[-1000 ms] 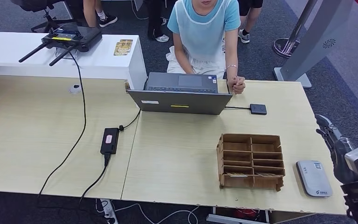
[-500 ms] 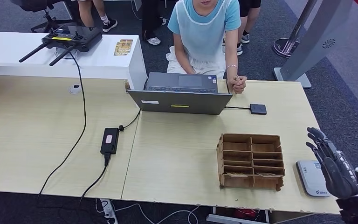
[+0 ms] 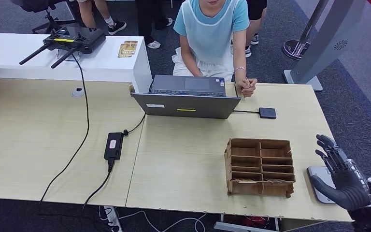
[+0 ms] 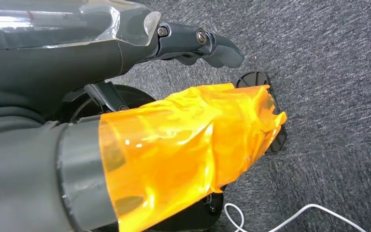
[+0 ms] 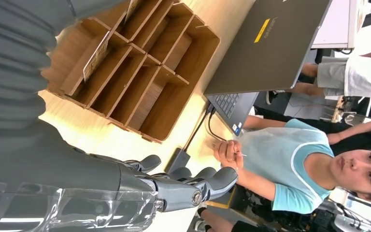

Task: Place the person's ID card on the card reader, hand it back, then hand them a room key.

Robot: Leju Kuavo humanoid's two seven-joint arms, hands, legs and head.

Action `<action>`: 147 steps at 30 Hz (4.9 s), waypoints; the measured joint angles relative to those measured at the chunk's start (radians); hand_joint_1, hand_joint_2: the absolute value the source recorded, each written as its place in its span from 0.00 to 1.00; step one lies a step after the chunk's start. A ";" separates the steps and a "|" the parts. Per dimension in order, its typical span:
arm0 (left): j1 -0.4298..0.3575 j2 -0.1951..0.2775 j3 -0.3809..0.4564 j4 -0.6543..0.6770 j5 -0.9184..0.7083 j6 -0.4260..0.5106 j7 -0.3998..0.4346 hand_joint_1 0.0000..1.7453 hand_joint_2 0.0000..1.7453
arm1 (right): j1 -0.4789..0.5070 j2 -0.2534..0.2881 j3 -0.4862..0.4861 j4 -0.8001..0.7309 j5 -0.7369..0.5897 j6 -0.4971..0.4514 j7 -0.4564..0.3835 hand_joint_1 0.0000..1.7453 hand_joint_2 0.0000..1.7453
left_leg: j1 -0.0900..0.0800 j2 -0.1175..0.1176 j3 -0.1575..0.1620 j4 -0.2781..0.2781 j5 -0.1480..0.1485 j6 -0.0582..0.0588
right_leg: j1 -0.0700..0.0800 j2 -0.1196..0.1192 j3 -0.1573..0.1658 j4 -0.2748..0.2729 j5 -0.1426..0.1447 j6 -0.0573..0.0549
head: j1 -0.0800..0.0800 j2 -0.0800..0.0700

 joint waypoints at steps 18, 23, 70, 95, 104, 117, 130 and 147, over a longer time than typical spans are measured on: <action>0.000 0.000 0.000 0.000 -0.004 -0.004 0.003 0.00 0.00 | 0.055 0.079 -0.124 -0.027 -0.014 0.047 -0.031 0.00 1.00 | 0.000 0.001 0.000 0.000 0.000 0.000 | 0.000 0.001 0.000 0.000 0.000 0.000 | 0.000 0.000; 0.002 0.005 -0.002 0.000 -0.008 -0.061 0.021 0.00 0.00 | 0.052 0.093 -0.127 -0.029 0.030 0.043 -0.020 0.00 1.00 | 0.000 0.001 0.000 0.000 0.000 0.000 | 0.000 0.001 0.000 0.000 0.000 0.000 | 0.000 0.000; -0.005 0.011 -0.033 0.000 -0.019 -0.031 0.037 0.00 0.00 | 0.100 0.100 -0.029 -0.095 0.591 -0.350 -0.053 0.00 1.00 | 0.000 0.000 0.000 0.000 0.000 0.000 | 0.000 0.000 0.000 0.000 0.000 0.000 | 0.000 0.000; -0.014 0.030 -0.105 0.000 -0.054 0.023 0.110 0.00 0.00 | 0.262 -0.086 0.491 -0.204 1.744 -0.842 0.726 0.00 1.00 | 0.000 0.003 0.001 -0.001 -0.003 -0.001 | 0.000 0.002 0.001 0.000 -0.003 0.000 | 0.000 0.000; -0.016 0.033 -0.131 0.000 -0.076 0.035 0.131 0.00 0.00 | 0.144 -0.109 0.575 -0.101 1.828 -0.806 0.771 0.00 1.00 | 0.000 0.006 0.002 -0.001 -0.003 -0.001 | 0.000 0.004 0.001 0.000 -0.002 0.000 | 0.000 0.000; -0.016 0.035 -0.153 0.000 -0.092 0.039 0.141 0.00 0.00 | 0.021 -0.108 0.622 0.037 1.787 -0.780 0.734 0.00 1.00 | 0.000 0.006 0.002 -0.001 -0.003 -0.001 | 0.000 0.004 0.001 0.000 -0.002 -0.001 | 0.000 0.000; -0.015 0.038 -0.166 0.000 -0.104 0.038 0.146 0.00 0.00 | -0.004 -0.111 0.610 0.106 1.661 -0.688 0.647 0.00 1.00 | 0.000 0.006 0.002 -0.001 -0.003 -0.001 | 0.000 0.004 0.001 0.000 -0.002 -0.001 | 0.000 0.000; -0.015 0.040 -0.181 0.000 -0.117 0.036 0.148 0.00 0.00 | -0.045 -0.116 0.610 0.124 1.616 -0.657 0.605 0.00 1.00 | 0.000 0.006 0.002 -0.001 -0.003 -0.001 | 0.000 0.004 0.001 0.000 -0.002 -0.001 | 0.000 0.000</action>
